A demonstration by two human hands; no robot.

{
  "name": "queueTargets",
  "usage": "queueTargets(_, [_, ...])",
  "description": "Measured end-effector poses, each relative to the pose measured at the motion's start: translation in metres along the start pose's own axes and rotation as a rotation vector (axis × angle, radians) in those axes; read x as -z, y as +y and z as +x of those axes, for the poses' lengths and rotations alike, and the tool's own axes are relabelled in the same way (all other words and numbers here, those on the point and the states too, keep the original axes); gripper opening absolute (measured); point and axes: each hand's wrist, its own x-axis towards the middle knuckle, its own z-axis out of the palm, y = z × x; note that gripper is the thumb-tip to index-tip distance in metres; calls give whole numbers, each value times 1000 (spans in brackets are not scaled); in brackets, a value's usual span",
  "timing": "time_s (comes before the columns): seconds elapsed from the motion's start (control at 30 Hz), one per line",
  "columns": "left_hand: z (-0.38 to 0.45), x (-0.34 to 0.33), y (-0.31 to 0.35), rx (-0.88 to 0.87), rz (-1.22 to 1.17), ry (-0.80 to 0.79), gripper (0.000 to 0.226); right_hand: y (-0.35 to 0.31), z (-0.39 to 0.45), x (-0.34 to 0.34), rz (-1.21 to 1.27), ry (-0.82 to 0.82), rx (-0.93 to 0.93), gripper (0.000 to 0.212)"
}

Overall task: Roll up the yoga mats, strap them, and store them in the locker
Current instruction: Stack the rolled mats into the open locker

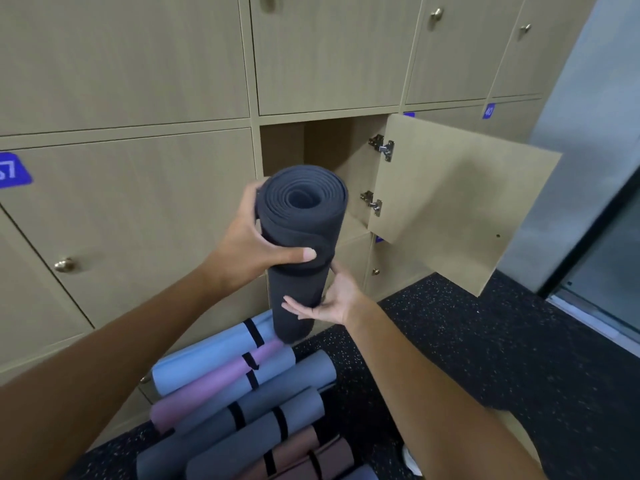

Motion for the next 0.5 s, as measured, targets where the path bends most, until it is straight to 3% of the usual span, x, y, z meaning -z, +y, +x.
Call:
queueTargets(0.1, [-15, 25, 3, 17, -12, -190, 88, 4, -11, 3, -30, 11, 87, 72])
queueTargets(0.23, [-26, 48, 17, 154, -72, -237, 87, 15, -16, 15, -100, -23, 208, 71])
queueTargets(0.3, [-27, 54, 23, 231, 61, -305, 90, 23, -21, 15, -201, 41, 268, 77])
queueTargets(0.4, [-34, 53, 24, 381, 254, -412, 83, 33, -31, 10, -382, 126, 410, 62])
queueTargets(0.5, [-46, 41, 14, 501, 306, -458, 76, 39, -33, 9, -527, 131, 540, 89])
